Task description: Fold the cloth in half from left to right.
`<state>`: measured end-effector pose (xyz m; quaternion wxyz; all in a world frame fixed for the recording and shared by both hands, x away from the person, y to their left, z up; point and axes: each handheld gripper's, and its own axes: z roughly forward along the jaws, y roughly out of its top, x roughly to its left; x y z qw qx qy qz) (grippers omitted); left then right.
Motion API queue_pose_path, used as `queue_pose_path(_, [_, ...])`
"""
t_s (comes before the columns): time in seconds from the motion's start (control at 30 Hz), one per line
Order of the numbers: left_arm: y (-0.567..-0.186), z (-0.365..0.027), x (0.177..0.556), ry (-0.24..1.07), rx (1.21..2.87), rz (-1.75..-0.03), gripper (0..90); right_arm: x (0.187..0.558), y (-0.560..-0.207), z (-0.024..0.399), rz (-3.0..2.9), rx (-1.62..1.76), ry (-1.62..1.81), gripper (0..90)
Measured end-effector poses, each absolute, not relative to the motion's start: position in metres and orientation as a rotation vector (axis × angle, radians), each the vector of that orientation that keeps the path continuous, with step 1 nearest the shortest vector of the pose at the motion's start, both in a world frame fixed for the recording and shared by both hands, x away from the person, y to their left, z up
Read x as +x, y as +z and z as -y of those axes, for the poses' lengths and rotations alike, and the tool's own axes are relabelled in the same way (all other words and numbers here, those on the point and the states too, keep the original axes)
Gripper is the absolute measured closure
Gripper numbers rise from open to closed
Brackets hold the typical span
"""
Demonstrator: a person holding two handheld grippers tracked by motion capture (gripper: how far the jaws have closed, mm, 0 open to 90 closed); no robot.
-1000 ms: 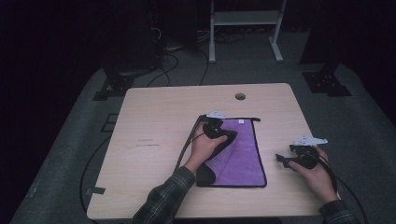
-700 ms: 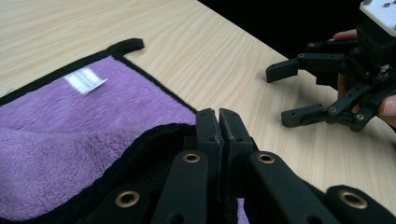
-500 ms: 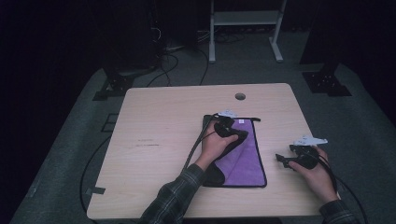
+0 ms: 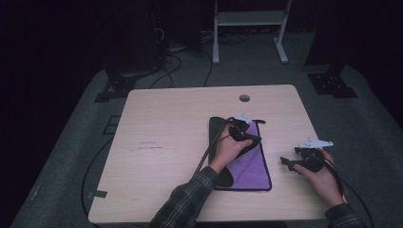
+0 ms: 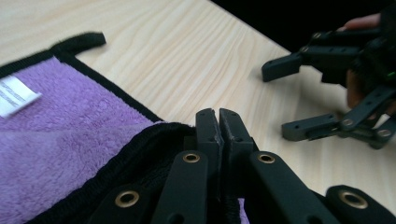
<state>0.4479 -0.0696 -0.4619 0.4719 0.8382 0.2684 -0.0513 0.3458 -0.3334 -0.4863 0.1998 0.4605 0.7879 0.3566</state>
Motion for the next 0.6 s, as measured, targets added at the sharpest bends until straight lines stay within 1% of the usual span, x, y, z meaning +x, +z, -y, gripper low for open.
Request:
queue_pose_path(0.17, [-0.471, 0.077, 0.449, -0.134, 2.086, -0.662, 87.5, 0.346, -0.486, 0.333, -2.203, 1.288, 0.997, 22.1])
queue_pose_path(0.23, [-0.474, 0.079, 0.449, -0.138, 2.091, -0.659, 84.9, 0.346, -0.486, 0.333, -2.203, 1.287, 0.997, 22.0])
queue_pose_path(0.33, [-0.471, 0.078, 0.447, -0.106, 2.091, -0.651, 74.4, 0.346, -0.486, 0.333, -2.204, 1.286, 0.997, 22.0])
queue_pose_path(0.37, [-0.469, 0.077, 0.447, -0.085, 2.096, -0.642, 64.9, 0.346, -0.486, 0.333, -2.205, 1.287, 0.998, 21.4])
queue_pose_path(0.4, [-0.466, 0.075, 0.446, -0.066, 2.096, -0.639, 64.9, 0.346, -0.486, 0.333, -2.205, 1.287, 0.998, 21.4])
queue_pose_path(0.5, [-0.457, 0.065, 0.444, -0.017, 2.106, -0.631, 48.6, 0.346, -0.486, 0.333, -2.206, 1.285, 0.997, 21.4])
queue_pose_path(0.6, [-0.446, 0.046, 0.44, 0.03, 2.096, -0.637, 42.6, 0.346, -0.486, 0.333, -2.207, 1.29, 0.996, 21.3])
